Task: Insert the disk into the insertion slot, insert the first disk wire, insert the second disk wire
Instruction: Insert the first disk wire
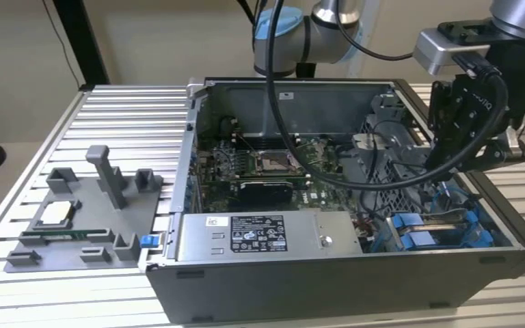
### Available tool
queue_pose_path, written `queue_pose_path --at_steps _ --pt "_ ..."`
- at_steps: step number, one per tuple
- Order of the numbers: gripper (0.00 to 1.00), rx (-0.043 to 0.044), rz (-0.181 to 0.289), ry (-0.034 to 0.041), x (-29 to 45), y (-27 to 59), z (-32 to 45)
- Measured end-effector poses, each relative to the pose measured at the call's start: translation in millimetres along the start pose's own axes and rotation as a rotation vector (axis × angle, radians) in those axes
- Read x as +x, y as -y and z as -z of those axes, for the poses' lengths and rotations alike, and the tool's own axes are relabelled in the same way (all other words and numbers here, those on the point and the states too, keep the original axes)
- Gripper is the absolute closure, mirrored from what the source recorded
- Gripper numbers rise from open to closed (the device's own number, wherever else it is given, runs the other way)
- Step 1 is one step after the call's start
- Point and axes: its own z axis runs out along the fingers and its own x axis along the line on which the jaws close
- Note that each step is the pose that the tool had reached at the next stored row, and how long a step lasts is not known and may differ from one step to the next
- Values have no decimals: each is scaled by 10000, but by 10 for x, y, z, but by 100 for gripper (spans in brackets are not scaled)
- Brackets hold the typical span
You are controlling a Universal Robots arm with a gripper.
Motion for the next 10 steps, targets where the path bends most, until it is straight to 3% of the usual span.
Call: queue_pose_path --at_steps 10 --pt "0 58 3 1 -25 0 -6"
